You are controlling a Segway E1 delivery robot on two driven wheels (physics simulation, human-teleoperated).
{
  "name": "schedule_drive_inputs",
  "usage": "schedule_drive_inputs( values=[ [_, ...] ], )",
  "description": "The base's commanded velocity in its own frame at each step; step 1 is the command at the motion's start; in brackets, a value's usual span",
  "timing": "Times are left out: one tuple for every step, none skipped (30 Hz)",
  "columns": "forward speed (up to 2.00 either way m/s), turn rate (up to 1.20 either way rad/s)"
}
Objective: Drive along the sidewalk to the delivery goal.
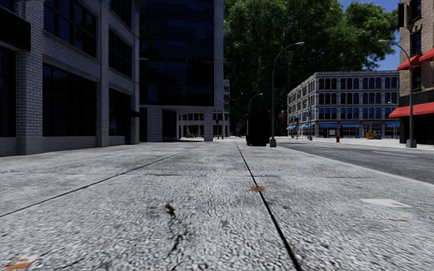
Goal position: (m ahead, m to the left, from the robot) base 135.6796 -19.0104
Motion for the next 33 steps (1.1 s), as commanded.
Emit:
schedule_drive_inputs(
  values=[
    [1.32,-0.1],
    [1.32,0.0],
    [1.32,0.0],
    [1.32,0.0],
    [1.31,0.0],
    [1.29,0.0],
    [1.27,0.0],
    [1.27,0.0],
    [1.27,0.0],
    [1.27,0.0],
    [1.27,0.0],
    [1.27,0.0],
    [1.27,0.0],
    [1.28,0.0],
    [1.28,0.0],
    [1.3,0.0],
    [1.31,0.0],
    [1.31,0.0],
    [1.43,0.0],
    [2.0,0.0],
    [2.0,0.0],
    [2.0,0.0],
    [2.0,0.0],
    [2.0,0.0],
    [2.0,0.0],
    [2.0,0.0],
    [2.0,0.0],
    [2.0,0.0],
    [2.0,0.0],
    [2.0,0.0],
    [2.0,0.0],
    [2.0,0.0],
    [2.0,0.0]
  ],
)
